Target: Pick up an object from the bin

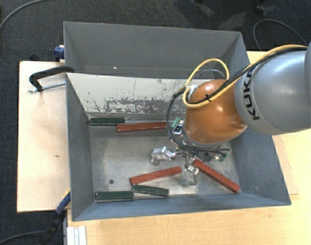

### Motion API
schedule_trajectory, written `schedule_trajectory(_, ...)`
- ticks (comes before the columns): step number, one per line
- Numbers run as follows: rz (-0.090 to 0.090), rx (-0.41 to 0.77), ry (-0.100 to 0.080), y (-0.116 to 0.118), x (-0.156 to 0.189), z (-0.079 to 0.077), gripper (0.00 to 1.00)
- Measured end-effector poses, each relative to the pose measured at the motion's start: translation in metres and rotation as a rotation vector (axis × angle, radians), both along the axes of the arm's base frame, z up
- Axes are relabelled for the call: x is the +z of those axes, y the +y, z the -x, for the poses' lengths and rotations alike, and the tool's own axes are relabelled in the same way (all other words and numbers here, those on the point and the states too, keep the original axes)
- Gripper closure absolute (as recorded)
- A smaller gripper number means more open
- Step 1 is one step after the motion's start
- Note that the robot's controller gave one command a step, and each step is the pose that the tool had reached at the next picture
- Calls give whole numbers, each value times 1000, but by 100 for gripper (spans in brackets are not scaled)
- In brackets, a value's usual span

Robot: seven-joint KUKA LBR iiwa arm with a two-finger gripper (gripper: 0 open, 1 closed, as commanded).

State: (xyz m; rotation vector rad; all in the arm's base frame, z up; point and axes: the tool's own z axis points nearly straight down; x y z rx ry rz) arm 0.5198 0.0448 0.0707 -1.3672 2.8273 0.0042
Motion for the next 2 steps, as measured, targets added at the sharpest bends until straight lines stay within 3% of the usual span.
schedule_trajectory(1, 0, -4, -4, -2, 0, -1, 100)
schedule_trajectory(2, 0, 8, -16, 2, 153, -21, 100)
